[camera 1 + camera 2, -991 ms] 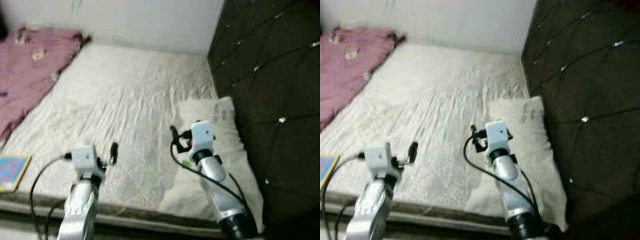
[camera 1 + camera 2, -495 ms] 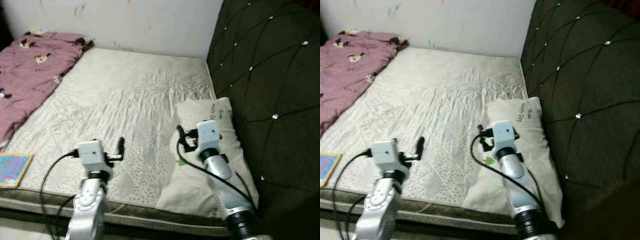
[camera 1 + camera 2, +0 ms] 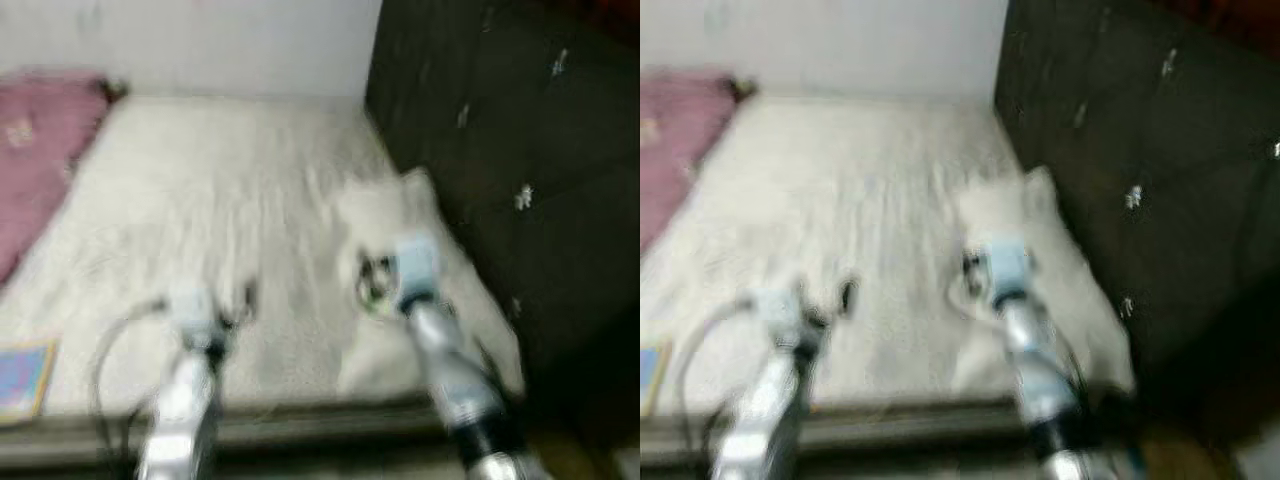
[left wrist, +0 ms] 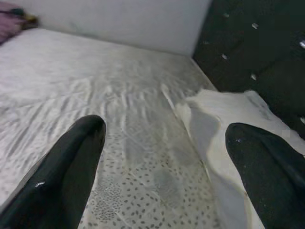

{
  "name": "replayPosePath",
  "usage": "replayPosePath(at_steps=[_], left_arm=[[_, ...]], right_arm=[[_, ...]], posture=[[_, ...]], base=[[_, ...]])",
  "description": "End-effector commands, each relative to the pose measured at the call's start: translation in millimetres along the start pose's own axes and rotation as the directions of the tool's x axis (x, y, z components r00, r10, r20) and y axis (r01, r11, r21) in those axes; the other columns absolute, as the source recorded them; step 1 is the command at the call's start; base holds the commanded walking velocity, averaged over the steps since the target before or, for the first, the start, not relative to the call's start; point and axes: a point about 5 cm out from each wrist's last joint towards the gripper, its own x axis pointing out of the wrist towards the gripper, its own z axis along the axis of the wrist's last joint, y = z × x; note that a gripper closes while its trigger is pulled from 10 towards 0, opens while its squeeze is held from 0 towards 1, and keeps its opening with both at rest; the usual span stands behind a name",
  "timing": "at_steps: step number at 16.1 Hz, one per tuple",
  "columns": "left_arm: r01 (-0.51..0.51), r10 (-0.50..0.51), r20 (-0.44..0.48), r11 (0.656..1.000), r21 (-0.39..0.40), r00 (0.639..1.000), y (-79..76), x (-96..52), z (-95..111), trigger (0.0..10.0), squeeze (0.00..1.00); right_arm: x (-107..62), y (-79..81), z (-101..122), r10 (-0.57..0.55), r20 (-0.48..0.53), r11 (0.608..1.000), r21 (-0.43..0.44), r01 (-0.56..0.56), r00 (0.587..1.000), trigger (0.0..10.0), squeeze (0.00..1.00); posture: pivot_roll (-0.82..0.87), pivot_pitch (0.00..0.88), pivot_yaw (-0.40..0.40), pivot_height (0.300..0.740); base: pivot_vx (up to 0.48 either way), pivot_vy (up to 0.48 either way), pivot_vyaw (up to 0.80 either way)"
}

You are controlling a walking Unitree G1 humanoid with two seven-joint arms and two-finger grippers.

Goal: Clean up the room

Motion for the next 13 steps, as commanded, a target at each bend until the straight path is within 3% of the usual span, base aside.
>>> replayPosePath(at_steps=[1,9,13], left_arm=[[-0.018,0.018,0.008,1.000,0.009,1.000,5.3,1.4,2.7,10.0,0.00],[-0.019,0.019,0.017,1.000,0.013,1.000,3.8,4.0,3.5,10.0,0.00],[-0.019,0.019,0.025,1.000,0.020,1.000,3.7,3.4,4.6,10.0,0.00]], right_arm=[[1.8,8.6,4.4,0.024,0.019,1.000,0.000,-0.024,1.000,10.0,0.00],[3.2,10.0,2.1,0.045,0.012,0.999,-0.011,-0.045,0.999,10.0,0.00],[2.8,13.7,2.8,0.071,0.024,0.997,-0.034,-0.070,0.997,10.0,0.00]], posture=[[0.04,0.026,-0.045,0.740],[0.03,0.032,-0.050,0.740],[0.04,0.036,-0.049,0.740]], base=[[0.000,0.480,0.00],[0.000,0.480,0.00],[0.000,0.071,0.00]])
